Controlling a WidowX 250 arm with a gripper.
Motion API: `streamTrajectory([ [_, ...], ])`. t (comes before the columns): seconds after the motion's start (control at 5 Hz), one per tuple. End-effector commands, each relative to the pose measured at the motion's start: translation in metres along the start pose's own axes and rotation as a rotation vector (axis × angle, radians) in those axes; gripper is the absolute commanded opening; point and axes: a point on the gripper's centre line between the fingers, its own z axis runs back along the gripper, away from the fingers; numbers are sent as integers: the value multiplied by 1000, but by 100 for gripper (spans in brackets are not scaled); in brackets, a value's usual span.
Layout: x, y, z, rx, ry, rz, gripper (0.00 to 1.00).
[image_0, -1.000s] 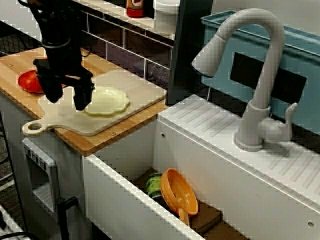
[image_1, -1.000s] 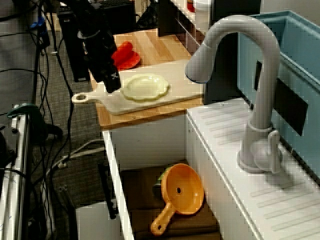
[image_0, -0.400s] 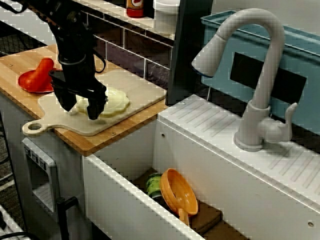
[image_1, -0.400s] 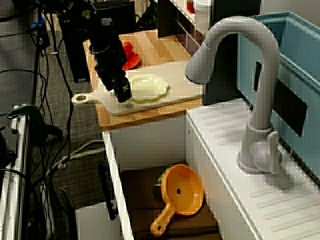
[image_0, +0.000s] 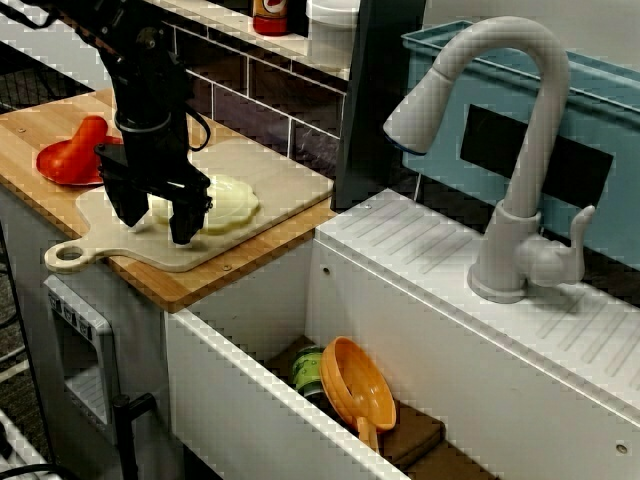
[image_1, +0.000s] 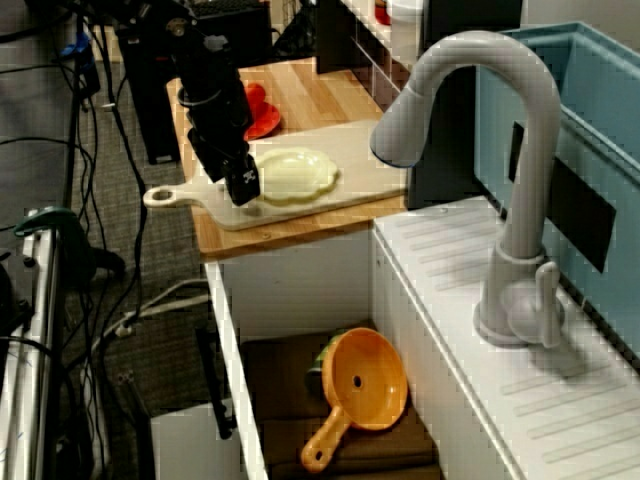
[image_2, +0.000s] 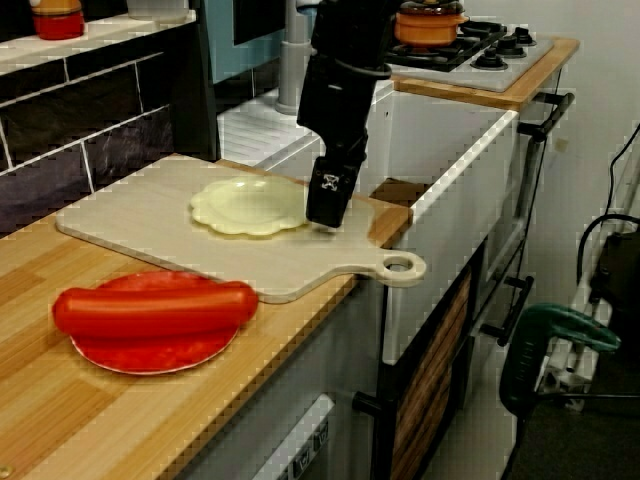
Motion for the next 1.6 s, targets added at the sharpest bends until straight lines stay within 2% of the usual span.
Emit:
streamTrajectory([
  [0.0,8,12,12,-4,-45,7,100],
  [0.4,6,11,9,6,-36,12,100],
  [0.6,11,10,7,10,-40,24,0],
  [1.4,12,13,7,9,-40,26,0],
])
